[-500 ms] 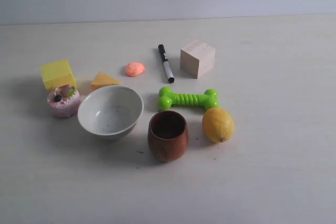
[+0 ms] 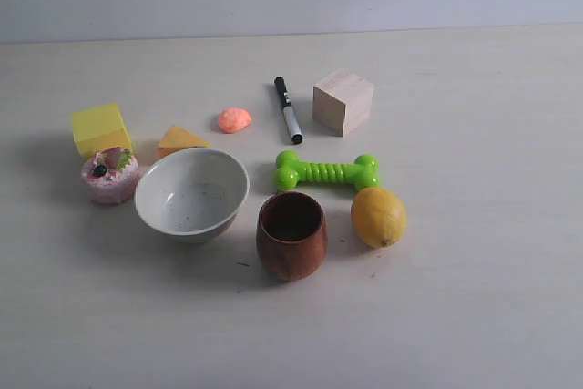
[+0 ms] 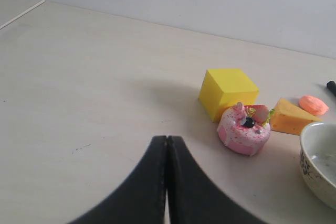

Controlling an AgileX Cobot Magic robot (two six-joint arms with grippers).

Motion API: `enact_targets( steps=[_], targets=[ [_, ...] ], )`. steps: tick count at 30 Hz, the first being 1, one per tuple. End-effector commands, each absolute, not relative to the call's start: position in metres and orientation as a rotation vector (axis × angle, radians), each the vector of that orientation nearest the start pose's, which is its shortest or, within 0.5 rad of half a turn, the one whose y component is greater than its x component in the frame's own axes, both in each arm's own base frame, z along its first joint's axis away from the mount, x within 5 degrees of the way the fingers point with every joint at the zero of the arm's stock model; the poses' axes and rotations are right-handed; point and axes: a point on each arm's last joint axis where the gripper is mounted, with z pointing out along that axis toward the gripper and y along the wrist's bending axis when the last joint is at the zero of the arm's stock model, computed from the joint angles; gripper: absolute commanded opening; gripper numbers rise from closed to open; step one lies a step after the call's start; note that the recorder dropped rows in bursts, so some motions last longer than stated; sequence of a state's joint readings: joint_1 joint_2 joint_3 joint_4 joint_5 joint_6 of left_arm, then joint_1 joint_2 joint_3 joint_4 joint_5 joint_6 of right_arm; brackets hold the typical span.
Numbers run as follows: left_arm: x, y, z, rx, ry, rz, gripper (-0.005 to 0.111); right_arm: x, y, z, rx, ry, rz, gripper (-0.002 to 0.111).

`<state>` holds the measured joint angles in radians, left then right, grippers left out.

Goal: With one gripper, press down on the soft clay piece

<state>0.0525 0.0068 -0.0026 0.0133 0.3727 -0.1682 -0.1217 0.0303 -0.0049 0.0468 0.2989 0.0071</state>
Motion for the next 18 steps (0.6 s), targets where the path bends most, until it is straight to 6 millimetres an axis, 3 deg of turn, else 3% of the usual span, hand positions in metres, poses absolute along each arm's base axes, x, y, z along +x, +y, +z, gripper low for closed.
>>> enact_targets(
  steps=[1, 7, 14, 18],
  targets=[
    [0.053, 0.003, 0.180, -0.193, 1.846, -0.075, 0.000, 0.056, -0.006, 0.186, 0.146, 1.787, -0.045, 0.002],
    [0.053, 0.003, 0.180, -0.193, 1.846, -0.075, 0.000, 0.056, -0.006, 0.187, 0.146, 1.779, -0.045, 0.002],
    [0.053, 0.003, 0.180, -0.193, 1.846, -0.075, 0.000, 0.058, -0.007, 0.203, 0.137, 1.601, -0.057, 0.002],
    [0.053, 0.003, 0.180, -0.193, 1.846, -0.075, 0.000, 0.058, -0.007, 0.205, 0.094, 1.583, -0.104, 0.002]
  ],
)
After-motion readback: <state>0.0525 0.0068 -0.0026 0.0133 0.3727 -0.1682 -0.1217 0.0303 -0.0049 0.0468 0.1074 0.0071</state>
